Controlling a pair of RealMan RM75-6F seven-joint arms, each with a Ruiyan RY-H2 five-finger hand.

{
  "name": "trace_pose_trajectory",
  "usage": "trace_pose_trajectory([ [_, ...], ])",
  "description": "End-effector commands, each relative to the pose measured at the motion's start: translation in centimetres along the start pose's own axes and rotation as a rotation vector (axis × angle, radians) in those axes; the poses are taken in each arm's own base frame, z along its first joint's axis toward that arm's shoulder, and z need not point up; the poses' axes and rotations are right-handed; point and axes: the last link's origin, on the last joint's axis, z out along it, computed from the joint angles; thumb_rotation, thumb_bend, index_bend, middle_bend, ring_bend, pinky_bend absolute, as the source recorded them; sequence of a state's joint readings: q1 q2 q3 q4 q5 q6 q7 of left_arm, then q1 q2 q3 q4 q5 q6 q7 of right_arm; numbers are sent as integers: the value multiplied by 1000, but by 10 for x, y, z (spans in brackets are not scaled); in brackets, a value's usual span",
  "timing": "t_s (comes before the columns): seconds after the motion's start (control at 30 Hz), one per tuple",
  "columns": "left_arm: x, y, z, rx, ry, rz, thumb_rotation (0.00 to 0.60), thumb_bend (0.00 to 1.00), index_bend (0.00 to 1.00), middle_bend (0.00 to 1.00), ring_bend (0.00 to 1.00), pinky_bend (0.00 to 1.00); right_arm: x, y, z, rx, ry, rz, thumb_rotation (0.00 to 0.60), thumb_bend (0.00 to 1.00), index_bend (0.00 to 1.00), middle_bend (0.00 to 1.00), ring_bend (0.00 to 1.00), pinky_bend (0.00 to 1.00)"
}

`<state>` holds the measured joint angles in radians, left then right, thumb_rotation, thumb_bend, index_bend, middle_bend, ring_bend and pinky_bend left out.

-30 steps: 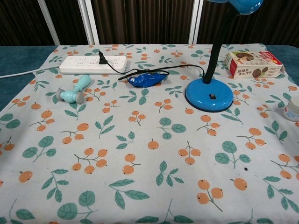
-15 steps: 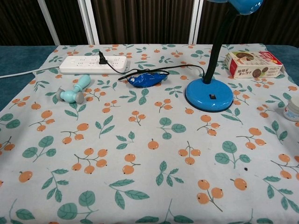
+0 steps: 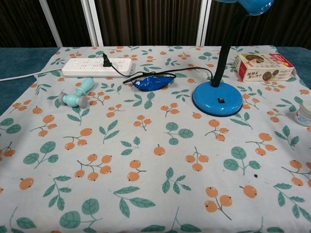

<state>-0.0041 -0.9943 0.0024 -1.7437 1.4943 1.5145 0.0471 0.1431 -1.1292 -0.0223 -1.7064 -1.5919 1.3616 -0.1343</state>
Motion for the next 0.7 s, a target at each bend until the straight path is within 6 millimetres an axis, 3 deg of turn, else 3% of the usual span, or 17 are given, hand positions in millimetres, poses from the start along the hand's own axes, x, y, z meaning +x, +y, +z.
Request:
trace_pose_trajectory([
  [0.03, 0, 0, 0, -1, 0, 1, 600, 402, 84, 24, 28, 49, 9, -14, 28, 95, -6, -31, 600, 561, 29, 463, 614, 383],
  [0.37, -3, 1, 1, -5, -15, 10, 600, 402, 84, 24, 28, 49, 6, -58, 96, 161, -115, 24, 600, 561, 29, 713, 851, 549],
  [0.7, 0, -1, 2, 5, -8, -1, 600, 402, 84, 24, 28, 49, -13, -84, 142, 159, -232, -35, 600, 561, 29, 776, 886, 662],
])
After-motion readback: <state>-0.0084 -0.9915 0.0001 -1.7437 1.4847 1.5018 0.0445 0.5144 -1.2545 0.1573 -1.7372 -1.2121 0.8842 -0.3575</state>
